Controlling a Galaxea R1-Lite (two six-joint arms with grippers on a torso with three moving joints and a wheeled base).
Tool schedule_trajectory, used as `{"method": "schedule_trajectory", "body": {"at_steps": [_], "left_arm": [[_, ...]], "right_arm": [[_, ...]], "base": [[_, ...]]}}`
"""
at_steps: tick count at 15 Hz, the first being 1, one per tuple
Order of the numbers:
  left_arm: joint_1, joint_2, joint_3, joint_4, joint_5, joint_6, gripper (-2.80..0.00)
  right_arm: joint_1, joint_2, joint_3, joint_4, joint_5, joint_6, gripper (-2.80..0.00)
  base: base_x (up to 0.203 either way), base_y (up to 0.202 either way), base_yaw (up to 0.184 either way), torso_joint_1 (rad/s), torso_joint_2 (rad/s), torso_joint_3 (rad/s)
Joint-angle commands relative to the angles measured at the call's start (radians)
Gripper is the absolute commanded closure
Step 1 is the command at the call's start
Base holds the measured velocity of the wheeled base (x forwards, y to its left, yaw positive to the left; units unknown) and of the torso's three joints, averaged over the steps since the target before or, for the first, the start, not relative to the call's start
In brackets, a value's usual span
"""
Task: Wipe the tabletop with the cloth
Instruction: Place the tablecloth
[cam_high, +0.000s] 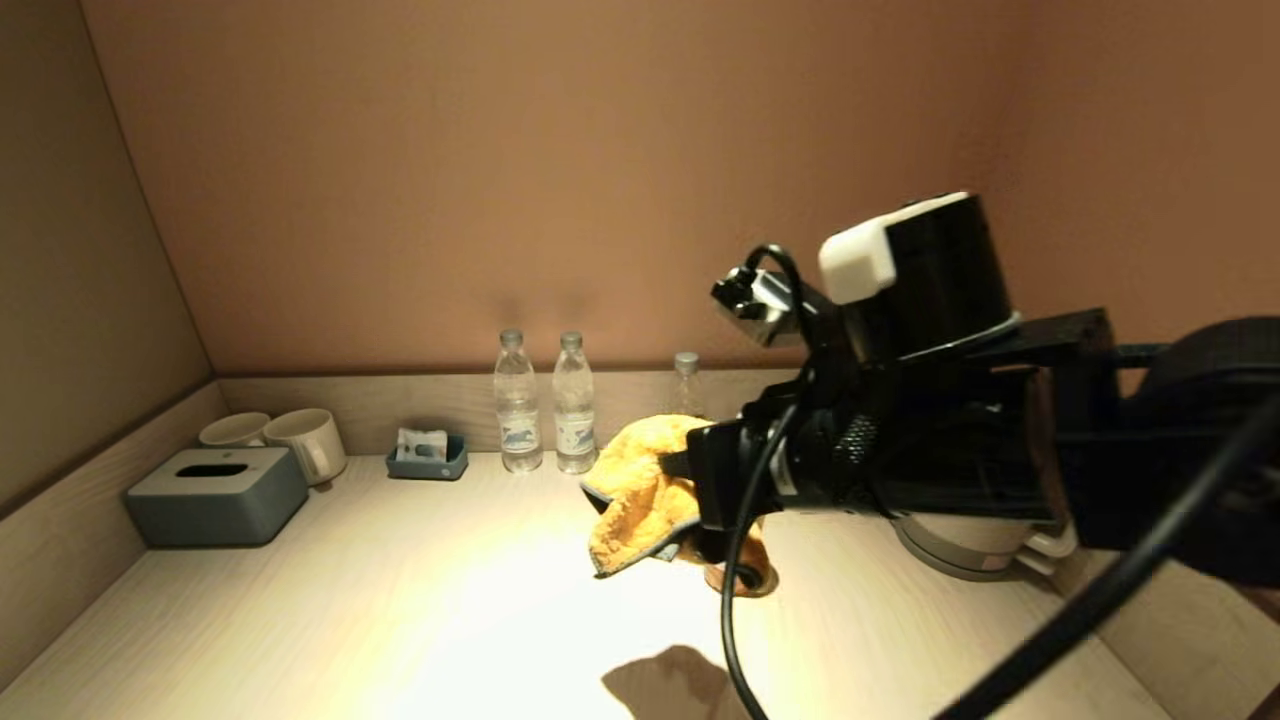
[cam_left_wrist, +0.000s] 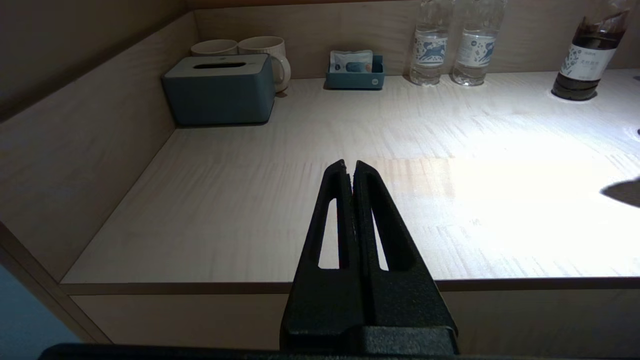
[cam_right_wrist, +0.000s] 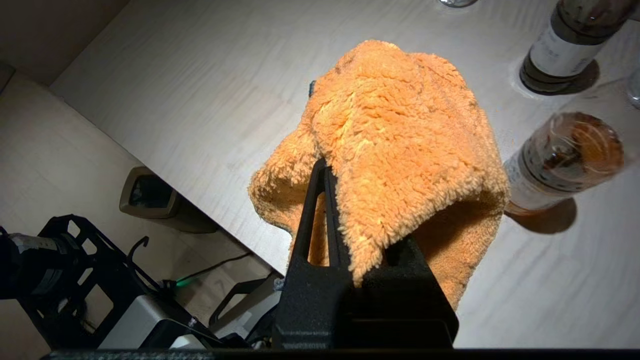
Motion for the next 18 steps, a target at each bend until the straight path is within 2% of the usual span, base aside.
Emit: {"method": "schedule_trajectory", "body": {"at_steps": [1, 6, 13, 16, 18], "left_arm": [[0.000, 0.001, 0.000, 0.000, 0.000, 0.000, 0.00], [0.000, 0.001, 0.000, 0.000, 0.000, 0.000, 0.00], [0.000, 0.001, 0.000, 0.000, 0.000, 0.000, 0.00], [0.000, 0.001, 0.000, 0.000, 0.000, 0.000, 0.00], [0.000, 0.001, 0.000, 0.000, 0.000, 0.000, 0.00]], "right_arm": [[0.021, 0.108, -0.054, 0.000, 0.020, -0.004, 0.00], [0.035, 0.289, -0.160, 0.000, 0.068, -0.037, 0.00], [0.088, 0.550, -0.424, 0.008, 0.075, -0.062, 0.00], [0.108, 0.630, -0.497, 0.007, 0.074, -0.063, 0.00], [0.108, 0.630, -0.497, 0.007, 0.073, -0.063, 0.00]], "base": [[0.000, 0.000, 0.000, 0.000, 0.00, 0.000], [0.000, 0.000, 0.000, 0.000, 0.00, 0.000], [0.000, 0.000, 0.000, 0.000, 0.00, 0.000], [0.000, 0.000, 0.000, 0.000, 0.00, 0.000], [0.000, 0.000, 0.000, 0.000, 0.00, 0.000]]}}
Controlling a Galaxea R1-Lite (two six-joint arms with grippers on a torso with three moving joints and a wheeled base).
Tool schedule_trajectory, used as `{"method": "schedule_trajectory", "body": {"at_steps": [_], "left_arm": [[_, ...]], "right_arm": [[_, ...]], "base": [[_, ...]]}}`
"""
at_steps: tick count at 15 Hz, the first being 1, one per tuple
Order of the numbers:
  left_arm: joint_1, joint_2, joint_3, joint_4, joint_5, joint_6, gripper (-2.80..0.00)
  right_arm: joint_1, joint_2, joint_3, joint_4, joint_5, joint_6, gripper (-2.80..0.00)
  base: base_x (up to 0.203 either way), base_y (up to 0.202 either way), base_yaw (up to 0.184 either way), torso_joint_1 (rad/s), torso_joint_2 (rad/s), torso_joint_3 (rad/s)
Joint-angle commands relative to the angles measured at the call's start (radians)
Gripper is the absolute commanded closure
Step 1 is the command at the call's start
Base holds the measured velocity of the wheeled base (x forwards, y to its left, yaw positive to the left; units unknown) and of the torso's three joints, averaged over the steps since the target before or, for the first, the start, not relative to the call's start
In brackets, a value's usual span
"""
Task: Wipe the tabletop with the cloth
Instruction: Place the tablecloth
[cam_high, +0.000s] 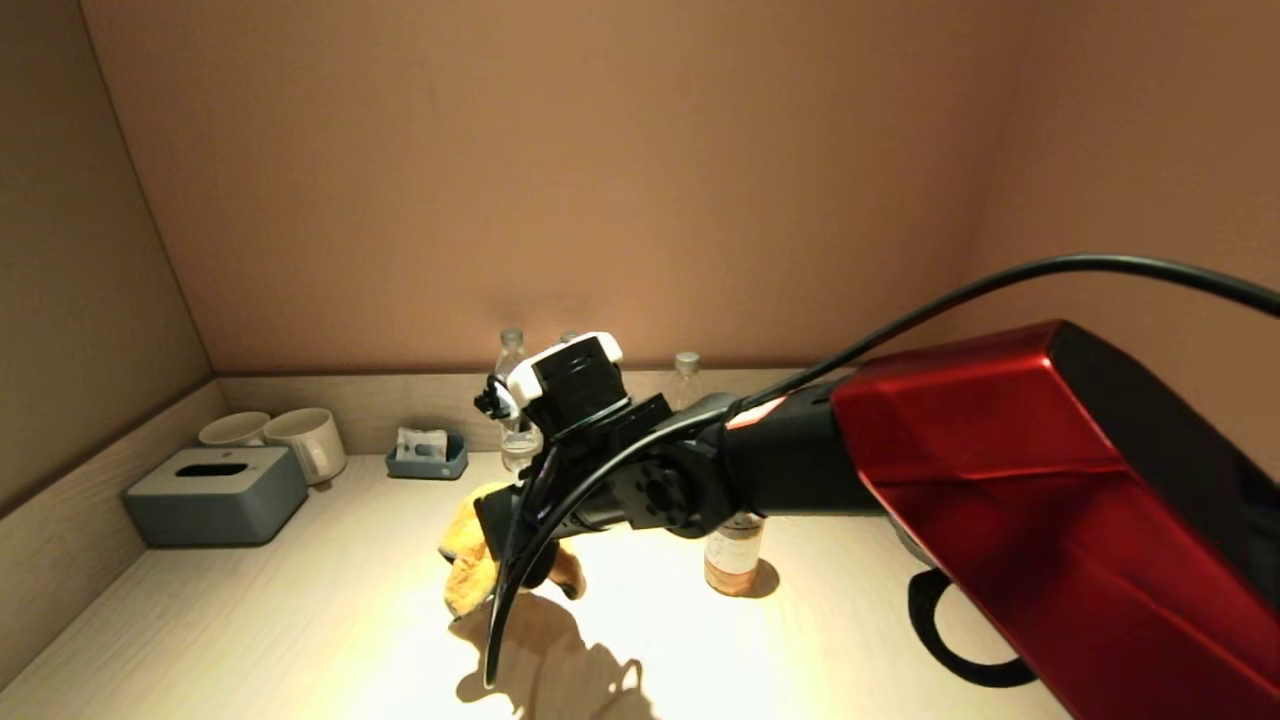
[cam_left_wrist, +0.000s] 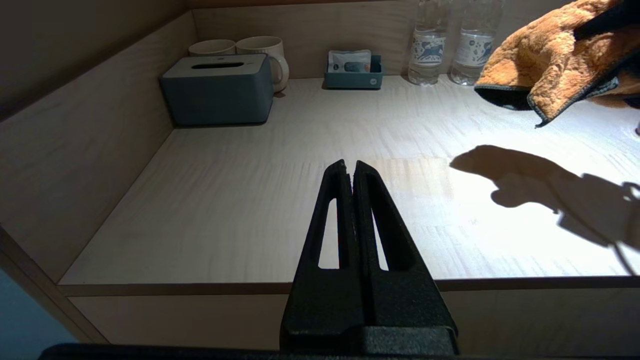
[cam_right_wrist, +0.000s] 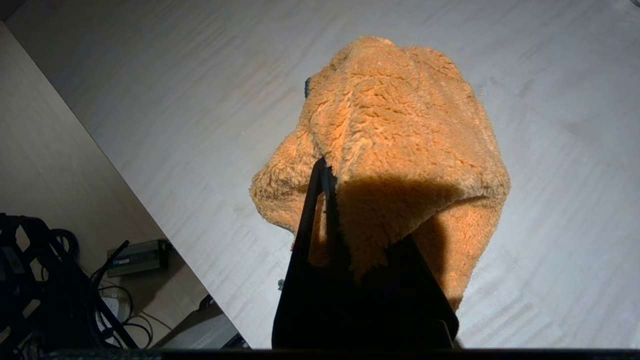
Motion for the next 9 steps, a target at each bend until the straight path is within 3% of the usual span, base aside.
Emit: {"method": "schedule_trajectory", "body": {"at_steps": [1, 4, 7, 9], "left_arm": [[0.000, 0.001, 0.000, 0.000, 0.000, 0.000, 0.00], [0.000, 0.001, 0.000, 0.000, 0.000, 0.000, 0.00], [0.000, 0.001, 0.000, 0.000, 0.000, 0.000, 0.00], [0.000, 0.001, 0.000, 0.000, 0.000, 0.000, 0.00]], "right_arm": [[0.001, 0.023, -0.007, 0.000, 0.001, 0.002, 0.00], [0.006, 0.041, -0.029, 0.000, -0.001, -0.003, 0.00], [0.032, 0.199, -0.207, 0.000, -0.008, -0.012, 0.00], [0.058, 0.254, -0.277, -0.009, -0.030, -0.066, 0.00]], "base": [[0.000, 0.000, 0.000, 0.000, 0.00, 0.000], [0.000, 0.000, 0.000, 0.000, 0.00, 0.000], [0.000, 0.000, 0.000, 0.000, 0.00, 0.000], [0.000, 0.000, 0.000, 0.000, 0.00, 0.000]]}}
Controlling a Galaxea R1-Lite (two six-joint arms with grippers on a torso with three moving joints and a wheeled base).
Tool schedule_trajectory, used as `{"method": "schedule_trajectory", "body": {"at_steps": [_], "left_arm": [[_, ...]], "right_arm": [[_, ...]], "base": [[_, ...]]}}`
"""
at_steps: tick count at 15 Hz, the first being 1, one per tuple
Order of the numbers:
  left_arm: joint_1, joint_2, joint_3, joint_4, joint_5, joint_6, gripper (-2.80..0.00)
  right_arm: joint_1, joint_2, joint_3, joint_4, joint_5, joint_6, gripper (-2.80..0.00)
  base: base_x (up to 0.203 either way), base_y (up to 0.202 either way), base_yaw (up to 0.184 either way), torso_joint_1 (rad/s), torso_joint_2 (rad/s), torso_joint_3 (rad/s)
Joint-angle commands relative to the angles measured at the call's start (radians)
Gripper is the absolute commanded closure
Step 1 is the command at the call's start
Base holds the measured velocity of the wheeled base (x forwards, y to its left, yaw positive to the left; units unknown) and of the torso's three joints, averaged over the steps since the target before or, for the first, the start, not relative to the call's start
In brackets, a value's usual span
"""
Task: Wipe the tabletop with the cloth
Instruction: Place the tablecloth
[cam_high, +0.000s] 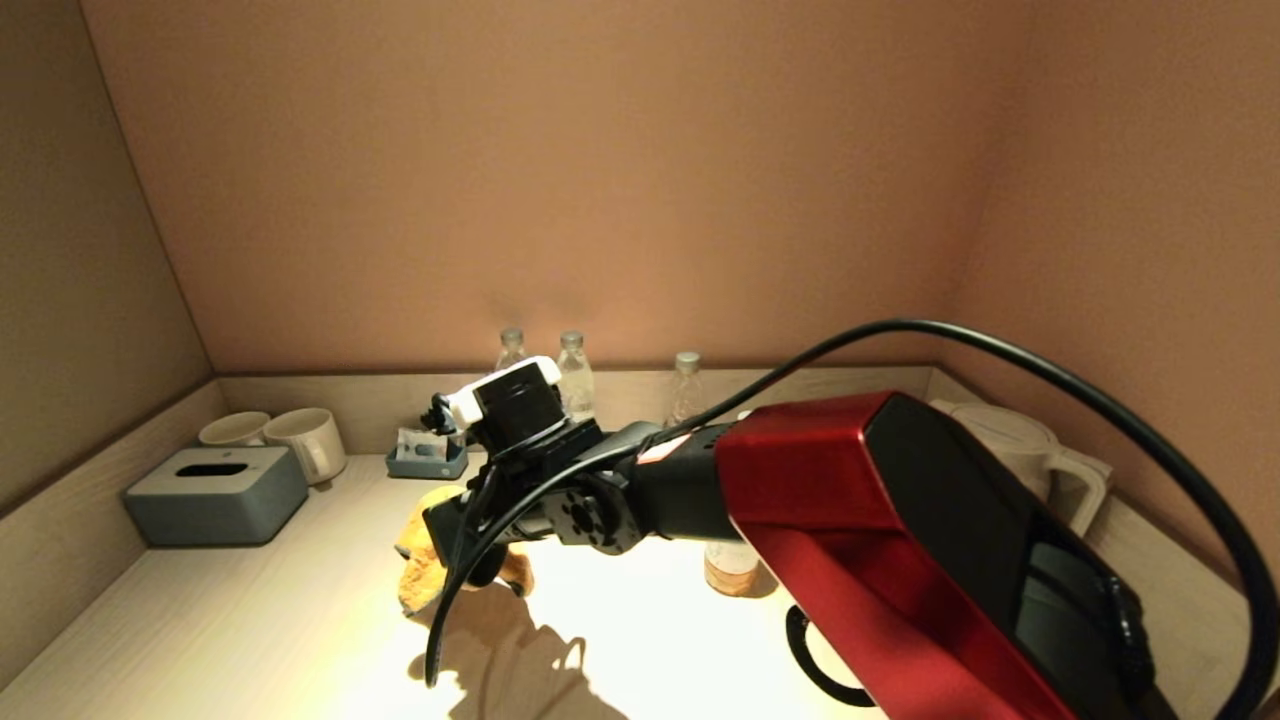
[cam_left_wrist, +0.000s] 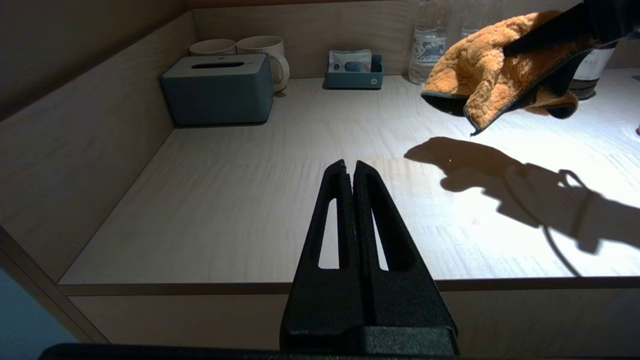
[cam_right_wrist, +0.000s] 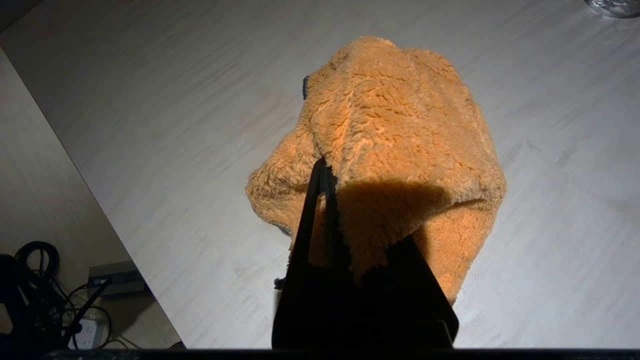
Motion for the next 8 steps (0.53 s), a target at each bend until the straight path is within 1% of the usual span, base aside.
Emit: {"method": "schedule_trajectory", "body": {"at_steps": [1, 2, 4, 6, 8], "left_arm": [[0.001, 0.001, 0.000, 0.000, 0.000, 0.000, 0.00], [0.001, 0.001, 0.000, 0.000, 0.000, 0.000, 0.00], [0.001, 0.001, 0.000, 0.000, 0.000, 0.000, 0.00], [0.001, 0.001, 0.000, 0.000, 0.000, 0.000, 0.00], [0.001, 0.001, 0.000, 0.000, 0.000, 0.000, 0.00]], "right_arm": [[0.017, 0.064, -0.033, -0.010, -0.011, -0.049, 0.00], [0.024, 0.074, -0.032, -0.025, -0.014, -0.073, 0.00], [0.024, 0.074, -0.032, -0.025, -0.014, -0.073, 0.00], [0.035, 0.099, -0.032, -0.086, -0.014, -0.082, 0.00], [0.046, 0.104, -0.032, -0.099, -0.015, -0.084, 0.00]], "base": [[0.000, 0.000, 0.000, 0.000, 0.00, 0.000], [0.000, 0.000, 0.000, 0.000, 0.00, 0.000], [0.000, 0.000, 0.000, 0.000, 0.00, 0.000], [0.000, 0.000, 0.000, 0.000, 0.00, 0.000], [0.000, 0.000, 0.000, 0.000, 0.00, 0.000]]}}
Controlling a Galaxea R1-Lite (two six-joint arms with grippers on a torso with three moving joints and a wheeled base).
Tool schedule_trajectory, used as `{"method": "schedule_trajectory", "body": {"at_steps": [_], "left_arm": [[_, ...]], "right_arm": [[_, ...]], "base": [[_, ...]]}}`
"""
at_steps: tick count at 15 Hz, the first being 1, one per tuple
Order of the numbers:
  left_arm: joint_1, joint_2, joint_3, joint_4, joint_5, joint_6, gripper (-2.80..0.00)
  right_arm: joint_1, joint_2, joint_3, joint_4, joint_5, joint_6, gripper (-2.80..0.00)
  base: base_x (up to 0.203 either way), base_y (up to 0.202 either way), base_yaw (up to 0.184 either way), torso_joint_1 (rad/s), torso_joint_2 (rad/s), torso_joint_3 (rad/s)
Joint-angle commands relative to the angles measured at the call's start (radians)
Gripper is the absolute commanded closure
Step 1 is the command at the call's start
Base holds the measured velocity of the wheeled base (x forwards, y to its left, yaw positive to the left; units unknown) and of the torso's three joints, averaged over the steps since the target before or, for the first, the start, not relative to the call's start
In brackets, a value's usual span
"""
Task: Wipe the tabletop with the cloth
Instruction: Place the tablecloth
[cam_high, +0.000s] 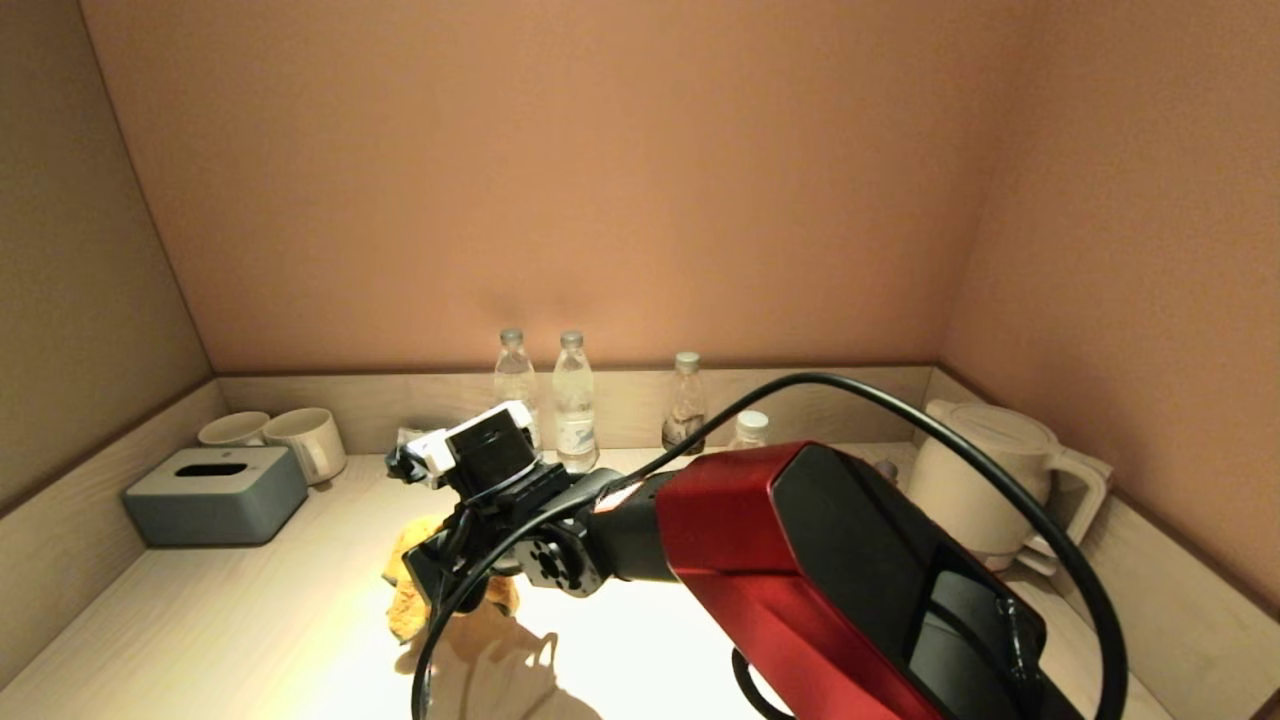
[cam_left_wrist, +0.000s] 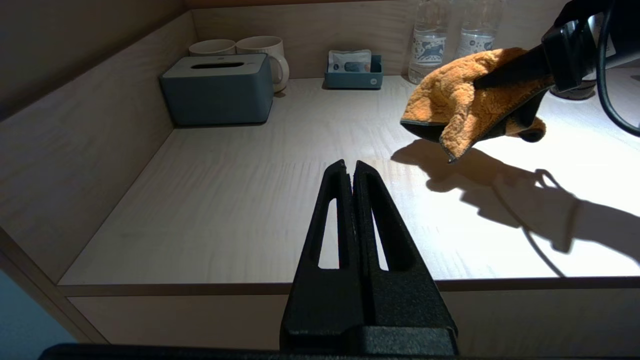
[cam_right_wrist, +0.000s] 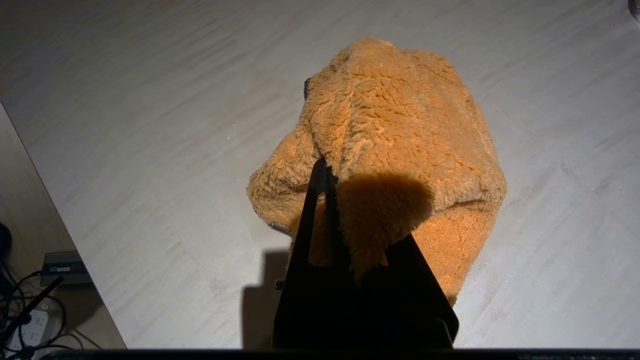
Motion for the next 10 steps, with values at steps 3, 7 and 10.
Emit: {"method": "schedule_trajectory", "body": {"at_steps": [3, 7, 10], "left_arm": [[0.000, 0.001, 0.000, 0.000, 0.000, 0.000, 0.00], [0.000, 0.001, 0.000, 0.000, 0.000, 0.000, 0.00], [0.000, 0.001, 0.000, 0.000, 0.000, 0.000, 0.00]], "right_arm": [[0.016, 0.021, 0.000, -0.051, 0.001, -0.046, 0.00], [0.036, 0.049, 0.000, -0.101, -0.025, -0.108, 0.00], [0.047, 0.060, 0.000, -0.101, -0.045, -0.115, 0.00]], "base": [[0.000, 0.000, 0.000, 0.000, 0.00, 0.000], [0.000, 0.000, 0.000, 0.000, 0.00, 0.000], [0.000, 0.000, 0.000, 0.000, 0.00, 0.000]]}}
